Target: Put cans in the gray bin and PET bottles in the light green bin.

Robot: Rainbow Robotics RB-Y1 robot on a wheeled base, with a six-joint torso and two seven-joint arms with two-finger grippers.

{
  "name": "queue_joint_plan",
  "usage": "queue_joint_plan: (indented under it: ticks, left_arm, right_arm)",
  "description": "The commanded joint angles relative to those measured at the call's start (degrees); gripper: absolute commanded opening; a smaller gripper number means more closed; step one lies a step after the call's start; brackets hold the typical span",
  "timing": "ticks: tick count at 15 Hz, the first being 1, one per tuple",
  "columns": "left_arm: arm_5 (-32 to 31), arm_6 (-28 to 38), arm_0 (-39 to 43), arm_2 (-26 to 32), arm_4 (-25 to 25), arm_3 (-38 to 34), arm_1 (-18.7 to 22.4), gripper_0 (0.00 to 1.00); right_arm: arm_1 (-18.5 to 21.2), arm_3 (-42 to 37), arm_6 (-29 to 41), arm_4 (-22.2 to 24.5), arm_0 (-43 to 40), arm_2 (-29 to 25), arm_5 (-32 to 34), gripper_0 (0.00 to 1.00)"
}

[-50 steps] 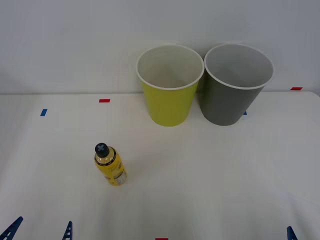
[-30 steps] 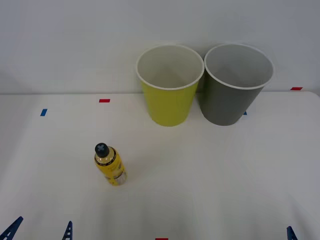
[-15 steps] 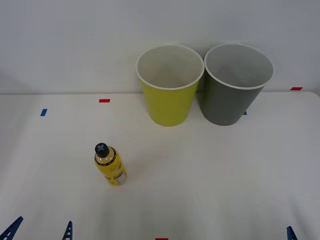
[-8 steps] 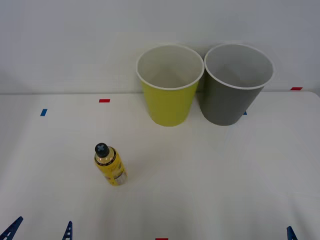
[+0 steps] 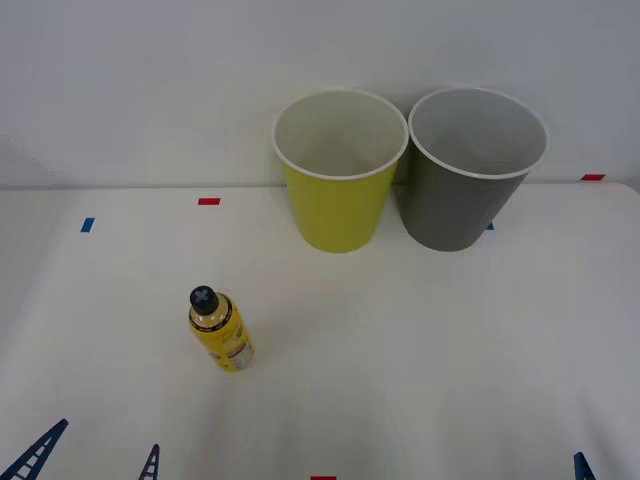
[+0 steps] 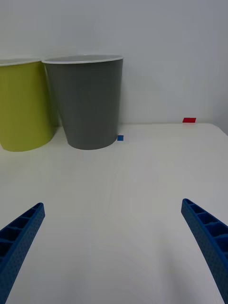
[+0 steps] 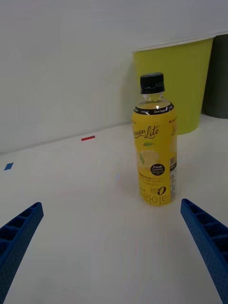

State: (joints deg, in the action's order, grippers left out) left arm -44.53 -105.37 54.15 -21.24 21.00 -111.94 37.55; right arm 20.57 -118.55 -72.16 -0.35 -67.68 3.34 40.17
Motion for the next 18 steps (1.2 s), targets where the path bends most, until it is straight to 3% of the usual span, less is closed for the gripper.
queue_joint_plan:
  ticks: [1,5,8,13,18]
  left_arm:
    - [-3.02,1.22,-5.45,-3.54,0.01,3.57,7.80,1.00]
    - [-3.81,3.77,-12.13,-5.39,0.97,6.82,15.01,1.00]
    - [-3.81,9.48,-16.88,-7.14,1.94,8.32,17.38,1.00]
    - [-6.27,9.74,-31.47,-16.99,3.79,16.23,19.32,1.00]
    - [-6.18,9.74,-42.90,-25.95,8.44,19.22,19.49,1.00]
  right_arm:
    - [0.00,-0.01,0.00,0.00,0.00,0.00,0.00,1.00]
    - [0.00,-0.01,0.00,0.00,0.00,0.00,0.00,1.00]
    - [0.00,-0.01,0.00,0.00,0.00,0.00,0.00,1.00]
    - [0.00,-0.01,0.00,0.00,0.00,0.00,0.00,1.00]
    - [0.00,-0.01,0.00,0.00,0.00,0.00,0.00,1.00]
